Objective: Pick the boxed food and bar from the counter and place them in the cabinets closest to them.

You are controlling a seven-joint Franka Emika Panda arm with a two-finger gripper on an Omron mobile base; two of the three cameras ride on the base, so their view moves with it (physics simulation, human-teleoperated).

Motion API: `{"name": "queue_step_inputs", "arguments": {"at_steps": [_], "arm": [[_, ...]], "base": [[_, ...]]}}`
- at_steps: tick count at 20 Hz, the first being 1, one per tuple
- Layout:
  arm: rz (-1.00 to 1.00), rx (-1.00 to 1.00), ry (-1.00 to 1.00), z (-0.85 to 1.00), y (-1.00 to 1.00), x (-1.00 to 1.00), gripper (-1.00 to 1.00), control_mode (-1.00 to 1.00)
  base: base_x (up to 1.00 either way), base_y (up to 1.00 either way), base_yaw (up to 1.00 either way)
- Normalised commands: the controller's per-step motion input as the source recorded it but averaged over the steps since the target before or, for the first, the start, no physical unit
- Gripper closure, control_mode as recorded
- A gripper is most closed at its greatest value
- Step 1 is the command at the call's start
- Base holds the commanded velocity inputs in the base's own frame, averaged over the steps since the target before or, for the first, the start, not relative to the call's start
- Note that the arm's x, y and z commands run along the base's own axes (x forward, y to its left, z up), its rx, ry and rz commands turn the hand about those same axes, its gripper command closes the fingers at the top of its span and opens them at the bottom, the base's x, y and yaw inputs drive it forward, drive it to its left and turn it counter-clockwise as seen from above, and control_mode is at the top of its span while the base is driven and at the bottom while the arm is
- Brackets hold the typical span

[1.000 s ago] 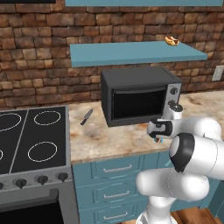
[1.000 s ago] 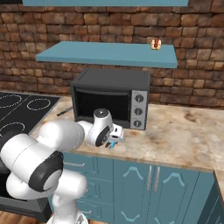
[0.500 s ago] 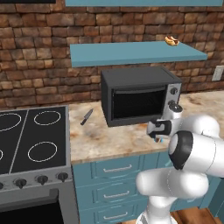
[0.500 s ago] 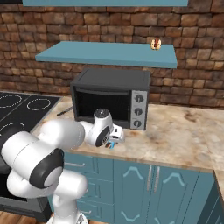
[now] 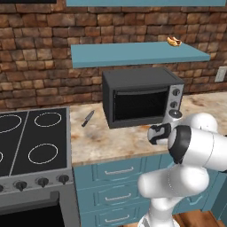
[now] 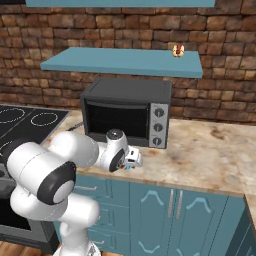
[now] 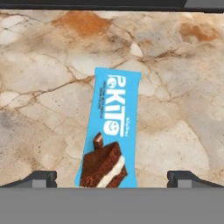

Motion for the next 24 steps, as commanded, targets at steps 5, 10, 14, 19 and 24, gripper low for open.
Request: {"name": "queue_step_inputs", "arguments": {"at_steps": [5,10,14,19,24], "arm": [[0.0,0.0,0.0,-0.03,0.0,0.04,-1.0,-1.0],[0.0,0.01,0.0,0.01,0.0,0.1,-1.0,-1.0],[0.0,0.01,0.0,0.0,0.0,0.36,-1.0,-1.0],[0.0,0.0,0.0,0.0,0.0,0.31,-1.0,-1.0],[0.0,0.0,0.0,-0.01,-0.01,0.21,-1.0,-1.0]], "base": [[0.0,0.0,0.0],[0.0,0.0,0.0],[0.0,0.0,0.0],[0.0,0.0,0.0],[0.0,0.0,0.0]]}}
